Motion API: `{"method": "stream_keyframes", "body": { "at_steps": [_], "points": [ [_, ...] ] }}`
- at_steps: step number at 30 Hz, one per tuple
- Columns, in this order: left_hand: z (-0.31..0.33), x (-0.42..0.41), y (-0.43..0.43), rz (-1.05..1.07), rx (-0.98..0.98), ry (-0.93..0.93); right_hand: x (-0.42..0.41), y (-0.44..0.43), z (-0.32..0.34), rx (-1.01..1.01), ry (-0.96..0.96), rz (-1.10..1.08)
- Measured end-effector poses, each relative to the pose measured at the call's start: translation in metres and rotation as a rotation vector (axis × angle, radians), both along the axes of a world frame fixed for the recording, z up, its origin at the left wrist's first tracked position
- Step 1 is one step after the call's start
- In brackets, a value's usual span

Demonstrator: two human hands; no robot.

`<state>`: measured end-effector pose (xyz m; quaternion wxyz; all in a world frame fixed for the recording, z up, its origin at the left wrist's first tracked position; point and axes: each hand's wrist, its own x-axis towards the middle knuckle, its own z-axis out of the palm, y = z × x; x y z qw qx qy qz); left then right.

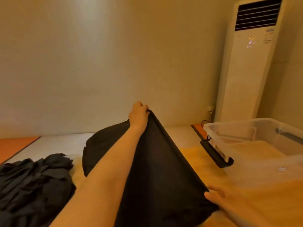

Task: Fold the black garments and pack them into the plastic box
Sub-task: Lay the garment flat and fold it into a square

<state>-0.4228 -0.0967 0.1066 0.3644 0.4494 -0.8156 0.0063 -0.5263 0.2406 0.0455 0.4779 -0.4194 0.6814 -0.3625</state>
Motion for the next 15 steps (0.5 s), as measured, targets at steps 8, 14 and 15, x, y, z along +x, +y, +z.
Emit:
{"method": "stream_keyframes", "body": {
  "at_steps": [8, 14, 15],
  "points": [
    [-0.133, -0.008, 0.044, -0.31, 0.489, -0.422, 0.004, 0.012, -0.041, 0.056, 0.737, -0.106],
    [-0.14, 0.091, 0.133, -0.197, 0.517, -0.528, 0.039, -0.044, -0.052, -0.104, 0.857, 0.106],
    [-0.147, 0.108, 0.146, -0.15, 0.526, -0.553, 0.039, -0.052, -0.062, -0.109, 0.924, 0.136]
  ]
}}
